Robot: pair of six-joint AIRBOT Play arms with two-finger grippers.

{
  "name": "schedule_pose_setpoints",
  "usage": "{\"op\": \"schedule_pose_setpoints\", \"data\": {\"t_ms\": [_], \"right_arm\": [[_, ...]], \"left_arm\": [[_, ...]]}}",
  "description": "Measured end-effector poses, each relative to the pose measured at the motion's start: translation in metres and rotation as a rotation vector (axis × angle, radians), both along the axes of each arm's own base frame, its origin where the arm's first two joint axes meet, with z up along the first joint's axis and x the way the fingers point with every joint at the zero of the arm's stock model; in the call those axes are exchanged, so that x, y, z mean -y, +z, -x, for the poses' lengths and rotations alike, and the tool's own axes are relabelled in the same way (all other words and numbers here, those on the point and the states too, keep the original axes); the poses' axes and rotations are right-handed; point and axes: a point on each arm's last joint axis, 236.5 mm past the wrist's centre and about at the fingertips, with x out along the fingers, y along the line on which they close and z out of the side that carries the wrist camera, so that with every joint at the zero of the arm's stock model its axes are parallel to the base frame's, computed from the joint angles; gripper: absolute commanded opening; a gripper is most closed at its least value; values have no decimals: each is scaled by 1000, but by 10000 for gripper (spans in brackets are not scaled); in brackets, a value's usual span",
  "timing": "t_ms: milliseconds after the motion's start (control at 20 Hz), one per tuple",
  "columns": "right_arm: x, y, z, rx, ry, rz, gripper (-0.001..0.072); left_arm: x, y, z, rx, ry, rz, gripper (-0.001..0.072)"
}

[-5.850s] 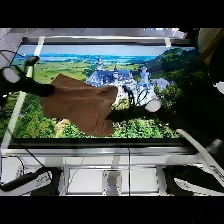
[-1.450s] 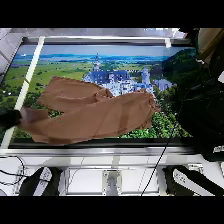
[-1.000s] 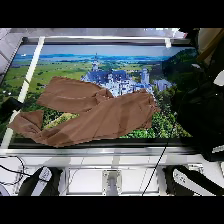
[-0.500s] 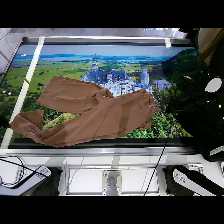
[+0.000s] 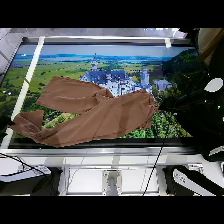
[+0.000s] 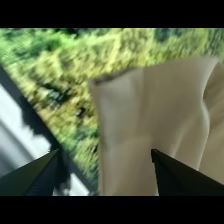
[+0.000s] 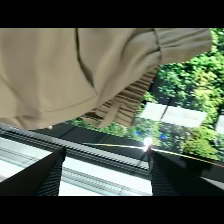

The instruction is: Fold the clothes and pants, and hang the long-sleeved shirts on hangers.

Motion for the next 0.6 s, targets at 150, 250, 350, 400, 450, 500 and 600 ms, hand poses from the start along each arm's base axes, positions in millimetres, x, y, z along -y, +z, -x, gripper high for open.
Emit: {"op": "schedule_pose_setpoints", "data": {"t_ms": [150,250,350,400,450,500,600], "right_arm": [[-3,2,-1,-2,-19,-19,546],[-4,2,-3,-1,-33,-25,546],[-4,2,-4,-2,-41,-28,546],[-4,3,-4,-2,-45,-29,546],[-5,3,-4,-2,-47,-30,546],[-5,3,-5,-2,-48,-31,546],[-5,3,-5,1,-53,-32,546]], "left_arm": [[-4,-13,-7,20,25,14,164],[-6,-16,-11,28,29,12,9],[-9,-8,-21,51,9,-12,8],[-12,2,-29,69,-12,-34,8],[-15,17,-40,97,-42,-68,7],[-17,37,-54,131,-70,-105,8],[-17,80,-82,203,-131,-186,7]]}}
